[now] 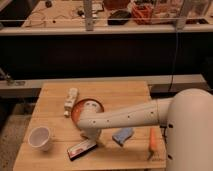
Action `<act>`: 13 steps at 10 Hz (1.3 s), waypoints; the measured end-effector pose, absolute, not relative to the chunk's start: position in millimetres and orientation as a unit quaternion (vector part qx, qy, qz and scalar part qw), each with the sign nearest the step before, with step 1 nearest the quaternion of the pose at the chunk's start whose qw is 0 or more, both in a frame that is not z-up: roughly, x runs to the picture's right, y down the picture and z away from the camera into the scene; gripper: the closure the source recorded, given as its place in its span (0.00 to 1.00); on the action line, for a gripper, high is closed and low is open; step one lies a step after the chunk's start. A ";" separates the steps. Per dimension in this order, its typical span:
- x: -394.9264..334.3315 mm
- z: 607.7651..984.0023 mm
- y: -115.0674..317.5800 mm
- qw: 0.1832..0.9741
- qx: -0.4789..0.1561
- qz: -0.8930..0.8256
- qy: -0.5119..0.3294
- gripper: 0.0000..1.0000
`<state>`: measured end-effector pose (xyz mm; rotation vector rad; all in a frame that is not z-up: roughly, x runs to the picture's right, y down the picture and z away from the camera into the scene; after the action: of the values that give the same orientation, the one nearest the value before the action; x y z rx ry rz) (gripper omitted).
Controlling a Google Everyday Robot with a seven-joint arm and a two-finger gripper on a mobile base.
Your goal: Place the eraser on the white sponge
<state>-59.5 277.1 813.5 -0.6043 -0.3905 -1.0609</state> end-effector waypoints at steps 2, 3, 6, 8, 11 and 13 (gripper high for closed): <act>-60.3 812.3 276.3 0.802 -0.281 -0.495 -0.182 0.20; -60.2 811.9 276.2 0.802 -0.282 -0.494 -0.182 0.20; -61.3 814.2 277.8 0.801 -0.282 -0.496 -0.182 0.20; -61.1 811.5 277.0 0.801 -0.282 -0.495 -0.182 0.20; -60.2 813.4 277.9 0.802 -0.283 -0.494 -0.182 0.20; -60.6 811.9 277.0 0.801 -0.283 -0.495 -0.182 0.20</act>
<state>-60.6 277.0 811.9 -0.6063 -0.3892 -1.0607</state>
